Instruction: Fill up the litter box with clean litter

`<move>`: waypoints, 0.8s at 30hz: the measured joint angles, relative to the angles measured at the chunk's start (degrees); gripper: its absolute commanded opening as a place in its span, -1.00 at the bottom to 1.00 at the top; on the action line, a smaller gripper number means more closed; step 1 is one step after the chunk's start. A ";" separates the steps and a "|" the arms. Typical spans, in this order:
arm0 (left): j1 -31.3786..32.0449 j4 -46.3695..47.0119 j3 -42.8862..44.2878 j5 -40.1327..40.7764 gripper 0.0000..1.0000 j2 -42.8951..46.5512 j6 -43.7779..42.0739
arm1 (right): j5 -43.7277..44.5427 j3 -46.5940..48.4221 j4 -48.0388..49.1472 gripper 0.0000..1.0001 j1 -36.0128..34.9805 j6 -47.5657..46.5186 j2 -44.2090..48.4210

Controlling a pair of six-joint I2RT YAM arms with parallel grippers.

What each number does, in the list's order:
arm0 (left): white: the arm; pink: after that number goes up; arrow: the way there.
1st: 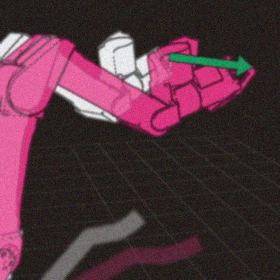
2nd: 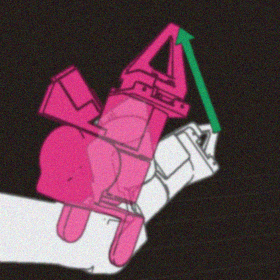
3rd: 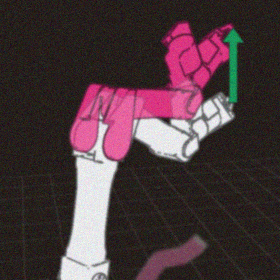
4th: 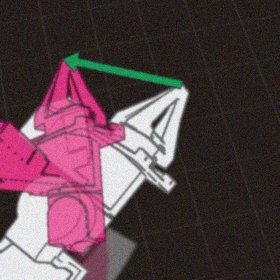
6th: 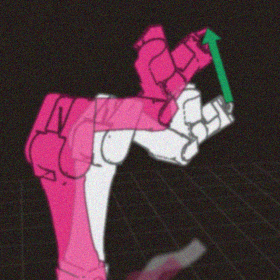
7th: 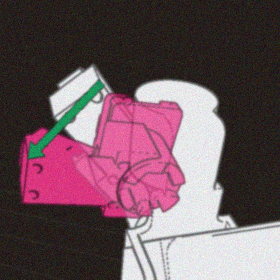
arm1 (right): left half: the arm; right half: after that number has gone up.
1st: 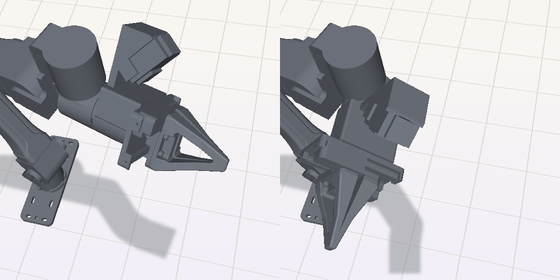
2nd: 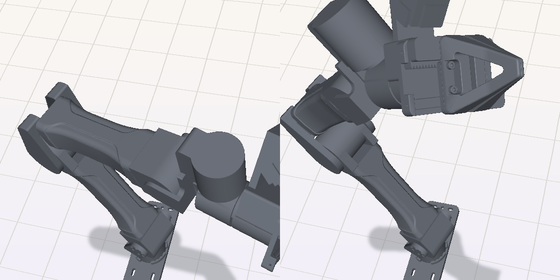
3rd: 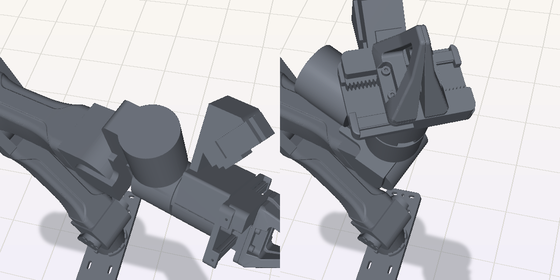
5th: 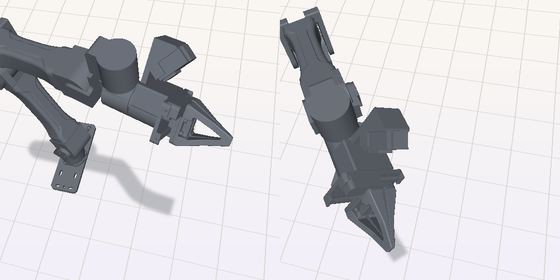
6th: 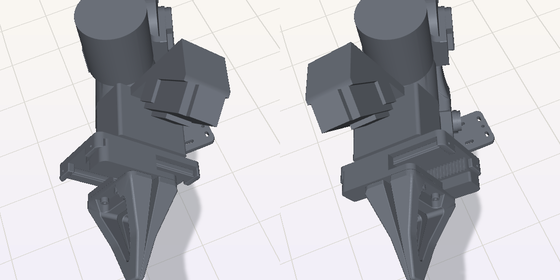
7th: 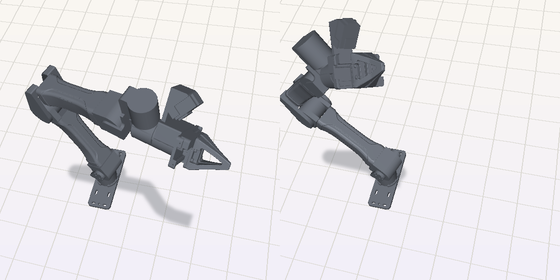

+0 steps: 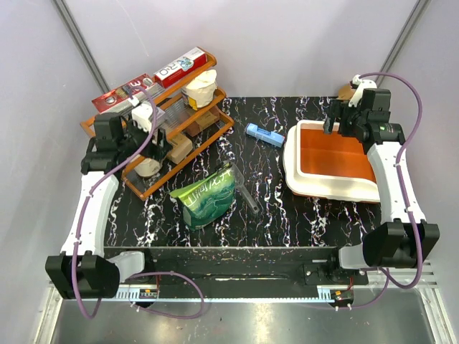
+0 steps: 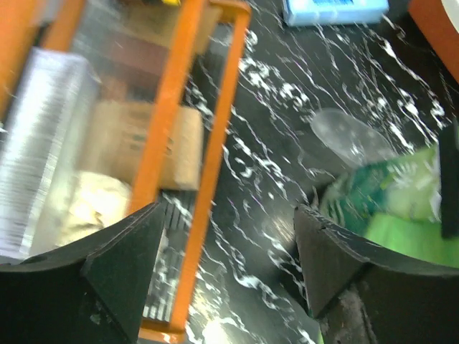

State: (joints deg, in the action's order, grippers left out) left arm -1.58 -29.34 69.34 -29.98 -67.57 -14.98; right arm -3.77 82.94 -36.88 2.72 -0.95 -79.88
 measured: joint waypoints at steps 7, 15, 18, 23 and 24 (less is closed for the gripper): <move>0.26 -9.07 -3.89 -7.43 0.76 5.75 -2.97 | -11.98 -1.57 -0.79 0.99 -0.09 -7.48 3.34; 0.61 -17.16 -5.27 -19.17 0.70 14.45 -7.43 | -27.04 -1.70 -2.49 0.97 -6.45 -16.20 3.43; 2.14 -18.86 -8.37 -21.03 0.61 16.15 -8.11 | -28.57 -1.29 -2.49 0.97 -9.18 -17.27 1.77; 14.05 -17.40 -11.69 -15.37 0.50 15.13 -5.99 | -28.89 -0.37 -1.36 0.96 -12.55 -16.15 -0.63; 16.65 -16.57 -12.09 -13.31 0.46 14.86 -5.11 | -28.89 -0.20 -1.07 0.97 -13.09 -15.61 -1.01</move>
State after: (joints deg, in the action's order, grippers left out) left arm 15.07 -45.91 57.25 -43.29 -52.71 -20.10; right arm -32.67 82.74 -37.95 -10.37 -16.56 -80.88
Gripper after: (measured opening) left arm 0.771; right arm 0.985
